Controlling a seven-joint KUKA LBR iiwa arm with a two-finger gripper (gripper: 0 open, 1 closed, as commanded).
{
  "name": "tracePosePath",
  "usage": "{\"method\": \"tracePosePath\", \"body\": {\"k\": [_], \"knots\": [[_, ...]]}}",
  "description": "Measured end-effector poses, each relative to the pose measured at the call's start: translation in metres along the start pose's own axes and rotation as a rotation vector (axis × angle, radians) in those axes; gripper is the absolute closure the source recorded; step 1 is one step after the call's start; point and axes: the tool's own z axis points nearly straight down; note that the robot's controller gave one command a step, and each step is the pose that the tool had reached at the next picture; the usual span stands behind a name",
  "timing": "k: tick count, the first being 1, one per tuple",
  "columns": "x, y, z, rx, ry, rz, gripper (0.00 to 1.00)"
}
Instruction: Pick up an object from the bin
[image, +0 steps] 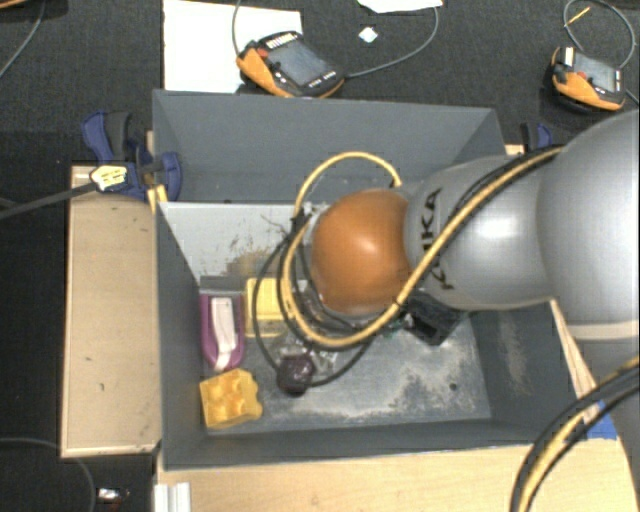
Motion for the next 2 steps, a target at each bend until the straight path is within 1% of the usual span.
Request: {"method": "tracePosePath", "body": {"k": [1,2], "knots": [[0.0,0.0,0.0,0.0,0.0,0.001,1.0],[0.002,0.002,-0.017,-0.008,0.008,0.002,1.0]]}}
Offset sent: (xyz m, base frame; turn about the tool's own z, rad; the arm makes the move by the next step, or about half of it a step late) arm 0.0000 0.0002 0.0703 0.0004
